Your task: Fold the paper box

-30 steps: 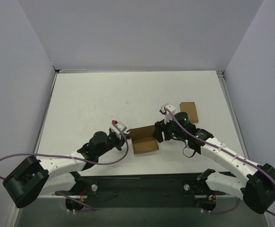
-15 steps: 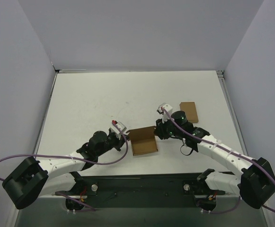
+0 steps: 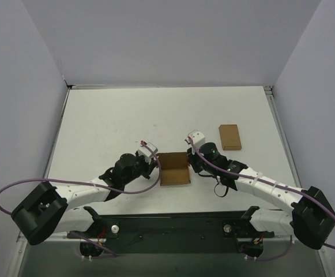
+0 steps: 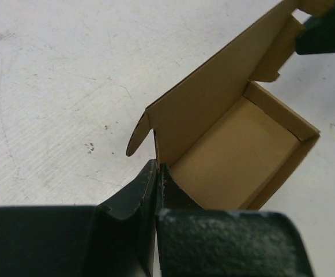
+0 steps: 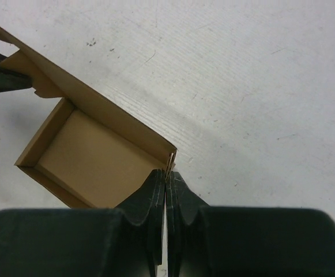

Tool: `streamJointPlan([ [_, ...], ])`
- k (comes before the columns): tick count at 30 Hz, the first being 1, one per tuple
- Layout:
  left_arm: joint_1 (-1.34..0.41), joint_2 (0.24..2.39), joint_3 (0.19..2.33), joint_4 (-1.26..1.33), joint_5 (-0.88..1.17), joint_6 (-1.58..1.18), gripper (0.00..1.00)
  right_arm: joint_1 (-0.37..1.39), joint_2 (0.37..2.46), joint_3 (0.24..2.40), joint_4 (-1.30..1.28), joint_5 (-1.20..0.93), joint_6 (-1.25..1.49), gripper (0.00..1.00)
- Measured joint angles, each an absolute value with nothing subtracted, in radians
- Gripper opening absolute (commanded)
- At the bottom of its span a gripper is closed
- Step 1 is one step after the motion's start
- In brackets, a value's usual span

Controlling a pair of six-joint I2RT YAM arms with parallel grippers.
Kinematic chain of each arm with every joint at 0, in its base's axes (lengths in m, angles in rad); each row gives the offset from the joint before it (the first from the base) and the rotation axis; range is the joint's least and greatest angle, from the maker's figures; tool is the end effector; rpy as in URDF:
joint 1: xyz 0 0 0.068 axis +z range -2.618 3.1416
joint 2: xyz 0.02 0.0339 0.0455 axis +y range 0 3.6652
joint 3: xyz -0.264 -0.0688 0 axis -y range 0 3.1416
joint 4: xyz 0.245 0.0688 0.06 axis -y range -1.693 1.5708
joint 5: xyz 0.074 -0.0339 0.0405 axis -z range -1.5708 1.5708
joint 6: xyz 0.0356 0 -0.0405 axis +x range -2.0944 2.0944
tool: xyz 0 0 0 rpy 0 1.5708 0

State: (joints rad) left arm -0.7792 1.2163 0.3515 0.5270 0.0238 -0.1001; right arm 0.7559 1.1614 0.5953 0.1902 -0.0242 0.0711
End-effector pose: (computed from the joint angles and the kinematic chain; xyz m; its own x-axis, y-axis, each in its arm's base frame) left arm 0.1676 -0.1667 0.1773 -0.3064 0.1622 -0.9380 0.6913 0.7153 -0.1021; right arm 0.1856 0.1761 0.2347 -0.3163 -0.2006 -0.9272 -0.6814 0.7281 0.0749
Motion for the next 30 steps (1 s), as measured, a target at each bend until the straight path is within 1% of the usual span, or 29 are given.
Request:
streamJointPlan([
  [3,-0.776,1.283,0.406,0.527,-0.028,-0.101,0.0,0.801,1.173,0.584,0.235,0.093,0.094,0.0],
  [8,-0.776,1.398,0.493,0.565,-0.125,-0.104,0.0,0.855,1.261,0.583,0.356,0.318,0.148,0.0],
  [16,-0.809,1.559,0.514,0.751,-0.274,-0.118,0.0,0.929,1.389,0.583,0.495,0.529,0.207,0.0],
  [22,-0.836,1.615,0.513,0.846,-0.356,-0.118,0.0,0.972,1.408,0.583,0.513,0.603,0.231,0.0],
  [30,-0.855,1.63,0.471,0.936,-0.392,-0.127,0.0,0.985,1.419,0.583,0.52,0.626,0.274,0.0],
])
